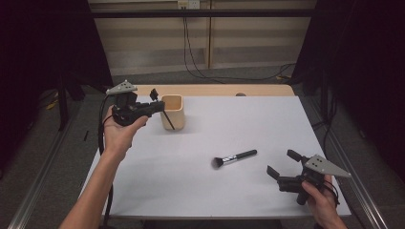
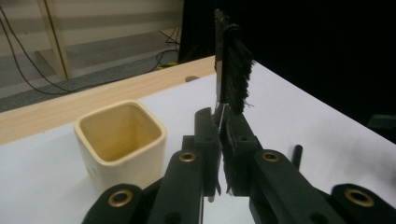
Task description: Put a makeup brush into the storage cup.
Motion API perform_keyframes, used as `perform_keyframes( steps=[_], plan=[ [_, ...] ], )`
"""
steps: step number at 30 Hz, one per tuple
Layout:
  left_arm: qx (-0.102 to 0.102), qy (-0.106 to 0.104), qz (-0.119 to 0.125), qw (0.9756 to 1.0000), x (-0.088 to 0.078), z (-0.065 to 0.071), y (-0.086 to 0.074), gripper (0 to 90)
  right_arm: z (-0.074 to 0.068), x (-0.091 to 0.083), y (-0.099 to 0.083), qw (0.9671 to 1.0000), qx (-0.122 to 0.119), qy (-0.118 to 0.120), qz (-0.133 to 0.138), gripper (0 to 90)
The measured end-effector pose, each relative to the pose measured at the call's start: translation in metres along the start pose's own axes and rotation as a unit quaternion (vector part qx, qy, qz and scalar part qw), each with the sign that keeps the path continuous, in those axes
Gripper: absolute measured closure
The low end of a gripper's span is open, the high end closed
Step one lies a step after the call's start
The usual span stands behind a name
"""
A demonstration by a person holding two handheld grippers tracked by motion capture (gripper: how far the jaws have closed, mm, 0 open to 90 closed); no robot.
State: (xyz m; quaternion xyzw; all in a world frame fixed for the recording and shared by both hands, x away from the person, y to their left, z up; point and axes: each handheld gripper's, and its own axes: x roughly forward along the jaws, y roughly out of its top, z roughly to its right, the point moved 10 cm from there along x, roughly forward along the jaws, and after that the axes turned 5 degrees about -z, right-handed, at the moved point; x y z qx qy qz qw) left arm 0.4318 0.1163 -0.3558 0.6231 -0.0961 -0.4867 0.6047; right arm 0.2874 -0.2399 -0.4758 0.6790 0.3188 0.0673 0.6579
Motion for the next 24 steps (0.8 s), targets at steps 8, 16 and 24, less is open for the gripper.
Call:
perform_keyframes(
  steps=[8,16,24],
  plan=[
    [-0.021,0.015,0.023,0.9994,0.005,-0.02,0.018,85.7,0.001,-0.001,0.0,1.0,0.002,-0.002,0.0,0.0],
    [-0.018,0.034,0.03,0.9988,0.012,-0.026,0.032,85.7,0.001,0.0,0.0,1.0,-0.002,-0.005,-0.002,0.0],
    [-0.022,0.054,0.032,0.9978,0.02,-0.039,0.038,85.7,0.002,0.0,-0.001,1.0,0.0,-0.005,-0.002,0.0]
  ],
)
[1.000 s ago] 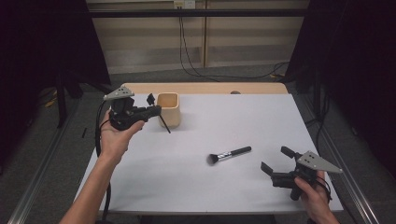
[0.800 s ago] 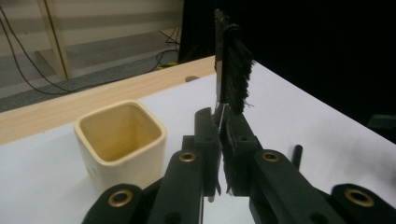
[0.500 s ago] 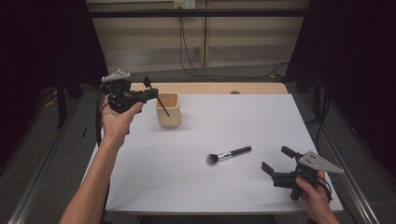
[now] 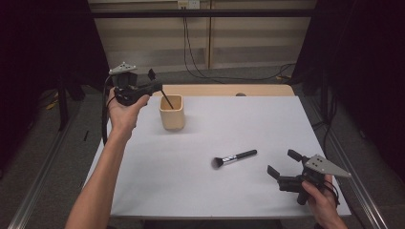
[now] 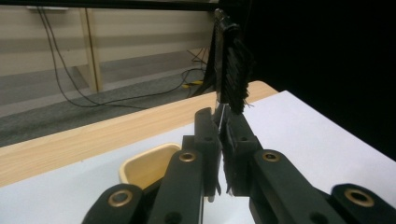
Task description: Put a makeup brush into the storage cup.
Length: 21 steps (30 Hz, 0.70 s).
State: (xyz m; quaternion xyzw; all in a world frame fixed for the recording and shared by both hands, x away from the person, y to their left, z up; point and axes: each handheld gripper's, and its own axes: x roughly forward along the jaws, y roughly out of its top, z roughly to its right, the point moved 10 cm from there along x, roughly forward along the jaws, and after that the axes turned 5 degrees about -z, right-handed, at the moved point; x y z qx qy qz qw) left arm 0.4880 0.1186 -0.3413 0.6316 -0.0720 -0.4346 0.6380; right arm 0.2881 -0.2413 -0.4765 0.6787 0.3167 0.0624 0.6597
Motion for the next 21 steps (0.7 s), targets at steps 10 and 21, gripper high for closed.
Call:
perform_keyframes(
  steps=[10,21],
  plan=[
    [-0.001,0.017,0.003,0.9998,0.01,-0.011,0.004,85.7,-0.001,0.001,-0.001,1.0,-0.003,0.0,-0.003,0.0],
    [0.008,0.031,-0.002,0.9995,0.022,-0.017,-0.001,85.7,-0.002,0.001,-0.001,1.0,-0.007,0.0,-0.003,0.0]
  ],
)
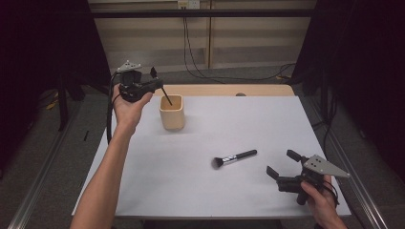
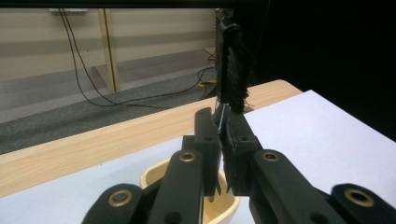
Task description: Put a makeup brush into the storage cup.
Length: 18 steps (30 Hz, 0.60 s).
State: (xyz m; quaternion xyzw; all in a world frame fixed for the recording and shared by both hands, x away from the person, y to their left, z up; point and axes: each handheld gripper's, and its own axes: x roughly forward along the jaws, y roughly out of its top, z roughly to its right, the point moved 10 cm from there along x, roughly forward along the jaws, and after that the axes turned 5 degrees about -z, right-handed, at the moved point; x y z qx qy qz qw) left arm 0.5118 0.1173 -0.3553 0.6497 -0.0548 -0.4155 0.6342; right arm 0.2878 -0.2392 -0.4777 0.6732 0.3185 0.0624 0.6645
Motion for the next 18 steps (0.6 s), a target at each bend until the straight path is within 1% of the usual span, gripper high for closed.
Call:
perform_keyframes(
  steps=[6,15,18],
  plan=[
    [0.005,0.007,-0.005,0.9999,0.007,-0.004,-0.004,85.7,0.0,0.0,0.0,1.0,-0.001,0.0,-0.001,0.0],
    [0.003,0.005,-0.013,0.9999,0.017,-0.004,-0.01,85.7,0.0,0.0,0.0,1.0,-0.002,-0.001,-0.001,0.0],
    [0.007,0.006,-0.021,0.9997,0.02,-0.003,-0.013,85.7,0.0,0.0,0.0,1.0,-0.003,-0.001,-0.001,0.0]
  ],
)
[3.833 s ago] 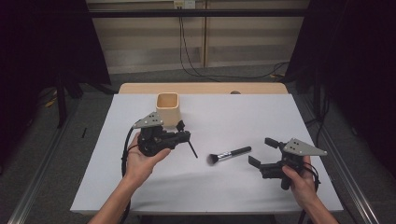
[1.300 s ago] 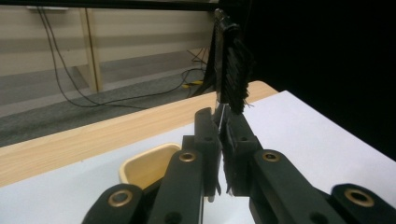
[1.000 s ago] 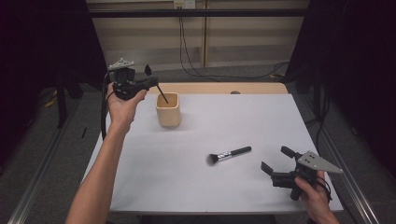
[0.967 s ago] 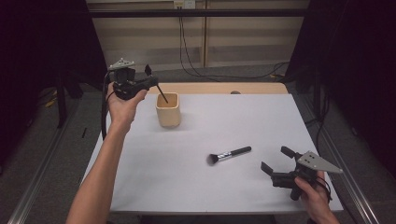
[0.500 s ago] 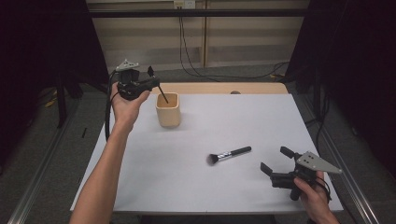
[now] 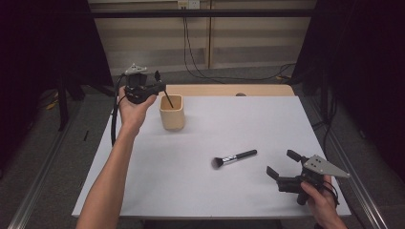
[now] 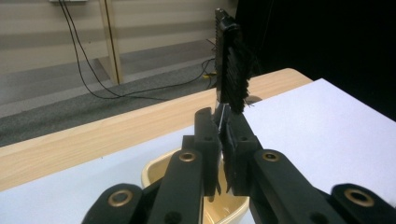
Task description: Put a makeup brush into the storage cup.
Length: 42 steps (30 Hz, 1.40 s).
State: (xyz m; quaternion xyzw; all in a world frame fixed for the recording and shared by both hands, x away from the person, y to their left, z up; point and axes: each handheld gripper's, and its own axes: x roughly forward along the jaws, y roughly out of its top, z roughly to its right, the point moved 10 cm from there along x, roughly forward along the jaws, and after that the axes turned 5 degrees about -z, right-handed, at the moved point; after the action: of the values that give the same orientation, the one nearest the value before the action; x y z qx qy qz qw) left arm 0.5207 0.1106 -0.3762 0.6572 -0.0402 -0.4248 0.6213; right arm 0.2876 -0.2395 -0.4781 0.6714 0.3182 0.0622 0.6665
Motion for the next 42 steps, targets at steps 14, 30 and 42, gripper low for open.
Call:
perform_keyframes(
  steps=[14,30,42],
  plan=[
    [-0.004,0.002,-0.017,0.9998,0.011,-0.002,-0.016,85.7,-0.001,0.0,-0.001,1.0,-0.005,0.003,-0.004,0.0],
    [-0.003,0.002,-0.029,0.9996,0.022,-0.003,-0.032,85.6,0.0,0.0,-0.002,1.0,-0.005,0.002,-0.004,0.0],
    [-0.001,0.005,-0.036,0.9993,0.029,0.0,-0.038,85.4,0.0,0.0,-0.002,1.0,-0.005,0.004,-0.004,0.2]
  ],
)
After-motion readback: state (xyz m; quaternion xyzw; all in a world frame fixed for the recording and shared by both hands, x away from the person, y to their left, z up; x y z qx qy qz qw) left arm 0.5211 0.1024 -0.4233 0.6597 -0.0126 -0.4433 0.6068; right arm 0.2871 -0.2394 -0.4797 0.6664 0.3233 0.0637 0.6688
